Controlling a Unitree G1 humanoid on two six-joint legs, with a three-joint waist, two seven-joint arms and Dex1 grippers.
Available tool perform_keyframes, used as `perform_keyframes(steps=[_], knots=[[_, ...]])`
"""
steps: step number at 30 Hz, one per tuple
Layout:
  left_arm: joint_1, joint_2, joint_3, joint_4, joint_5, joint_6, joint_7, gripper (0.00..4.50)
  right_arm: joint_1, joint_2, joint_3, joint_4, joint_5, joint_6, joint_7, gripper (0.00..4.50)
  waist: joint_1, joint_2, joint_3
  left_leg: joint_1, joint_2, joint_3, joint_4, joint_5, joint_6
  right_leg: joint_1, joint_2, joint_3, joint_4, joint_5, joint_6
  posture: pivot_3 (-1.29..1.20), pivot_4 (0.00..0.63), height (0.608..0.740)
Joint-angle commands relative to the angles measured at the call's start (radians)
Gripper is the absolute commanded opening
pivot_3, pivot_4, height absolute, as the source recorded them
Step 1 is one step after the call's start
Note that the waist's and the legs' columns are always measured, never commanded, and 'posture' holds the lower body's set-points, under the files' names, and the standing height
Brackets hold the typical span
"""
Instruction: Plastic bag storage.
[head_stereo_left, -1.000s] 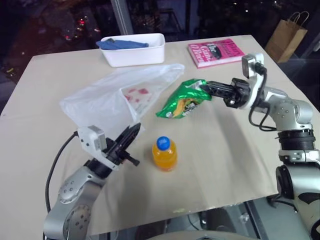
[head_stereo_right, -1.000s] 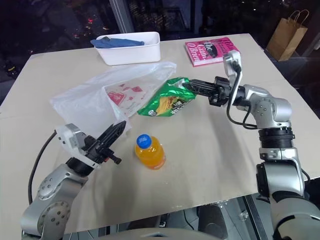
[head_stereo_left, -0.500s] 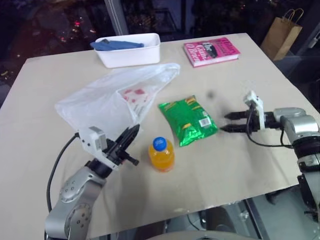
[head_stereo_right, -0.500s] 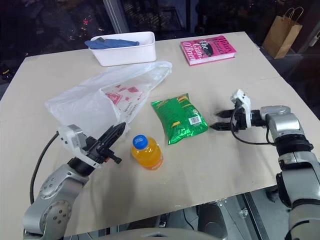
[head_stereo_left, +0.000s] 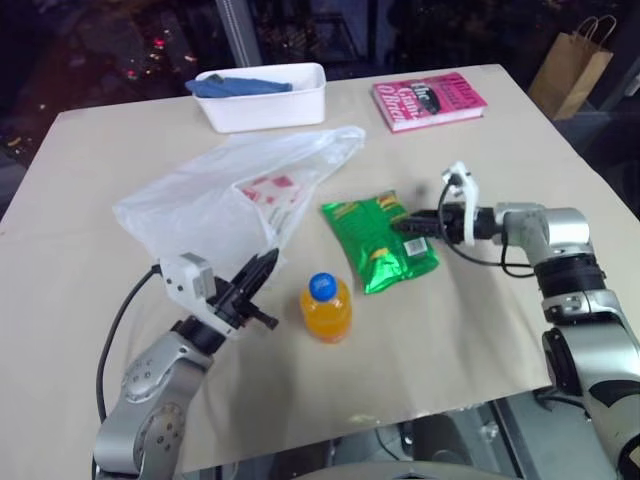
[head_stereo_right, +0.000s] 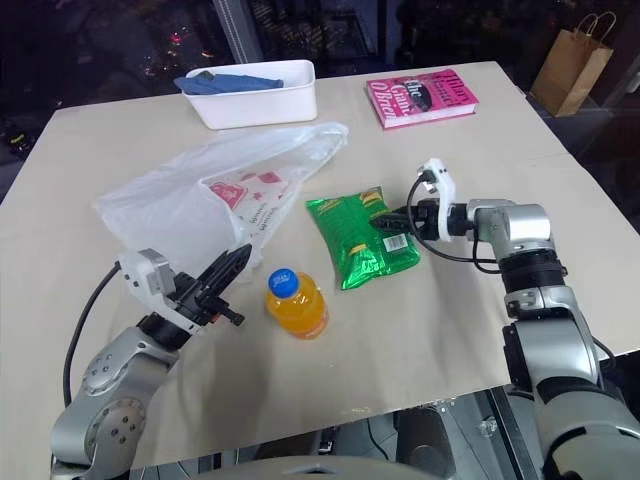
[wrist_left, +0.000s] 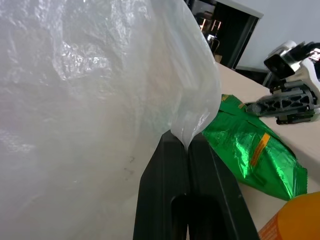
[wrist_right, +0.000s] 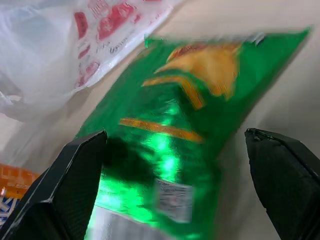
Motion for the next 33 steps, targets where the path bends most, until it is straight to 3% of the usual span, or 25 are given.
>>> perform_keyframes(steps=[1,2,5,9,12,13,17,24,33], knots=[[0.002,-0.003,-0.006,-0.009,0.012,-0.032,-0.008,0.0,0.022,0.013,0.043,-0.068,0.015,0.037,0.02,4.46,-0.001,0.0,0.0,0.0,0.0,0.0,0.0,0.0,0.0,0.0,0.0,0.0,0.0,0.0,0.0,0.0,0.15,0.74],[0.002,-0.004,-0.006,-0.008,0.014,-0.034,-0.008,0.0,0.025,0.015,0.049,-0.065,0.006,0.028,0.016,4.46,-0.001,0.0,0.0,0.0,0.0,0.001,0.0,0.0,0.0,-0.001,0.0,0.001,0.001,0.0,0.0,0.0,0.15,0.74],[0.0,-0.006,-0.008,-0.005,0.019,-0.038,-0.007,0.0,0.019,0.027,0.04,-0.057,0.008,0.015,0.004,3.7,-0.001,0.0,0.0,0.0,0.0,0.001,0.0,0.0,0.0,-0.001,0.0,0.002,0.003,0.0,0.0,0.0,0.15,0.74],[-0.004,-0.008,-0.01,-0.001,0.022,-0.042,-0.011,0.0,0.01,0.036,0.024,-0.066,0.024,0.002,0.015,1.59,-0.001,0.0,0.0,0.0,0.0,0.001,0.0,0.0,0.0,-0.001,0.0,0.001,0.003,0.0,0.0,0.0,0.15,0.74],[-0.01,-0.003,-0.017,0.002,0.019,-0.042,-0.027,0.0,-0.018,0.055,-0.005,-0.067,0.058,-0.021,0.042,0.23,-0.002,0.0,0.0,0.0,0.0,0.001,0.0,0.0,-0.001,-0.002,0.0,0.002,0.003,0.0,0.0,0.0,0.15,0.74],[-0.01,-0.003,-0.018,0.002,0.019,-0.042,-0.03,0.0,-0.022,0.057,-0.007,-0.066,0.064,-0.023,0.047,0.04,-0.002,0.0,0.0,0.0,0.0,0.001,0.0,0.0,-0.001,-0.002,0.0,0.002,0.003,0.0,0.0,0.0,0.15,0.74],[-0.018,0.006,-0.033,0.0,0.011,-0.034,-0.054,0.0,-0.101,0.09,-0.029,-0.03,0.11,-0.031,0.096,0.04,-0.003,0.0,0.0,0.0,0.0,0.001,0.0,0.0,-0.001,-0.002,0.0,0.002,0.004,0.0,0.0,0.0,0.15,0.74],[-0.023,0.04,-0.063,0.011,0.01,-0.031,-0.132,0.0,-0.236,0.161,0.03,0.118,0.06,-0.163,0.214,0.04,-0.007,0.0,0.0,-0.001,0.0,0.002,0.0,0.001,-0.001,-0.004,0.001,0.002,0.004,0.0,0.0,0.0,0.15,0.74],[-0.067,0.099,-0.073,-0.02,-0.064,0.016,-0.204,0.0,-0.429,0.335,0.019,0.539,-0.078,-0.44,0.15,0.04,-0.024,0.0,0.0,-0.001,0.0,0.001,-0.001,0.002,-0.003,-0.005,0.001,0.002,0.005,0.0,0.0,0.0,0.15,0.74]])
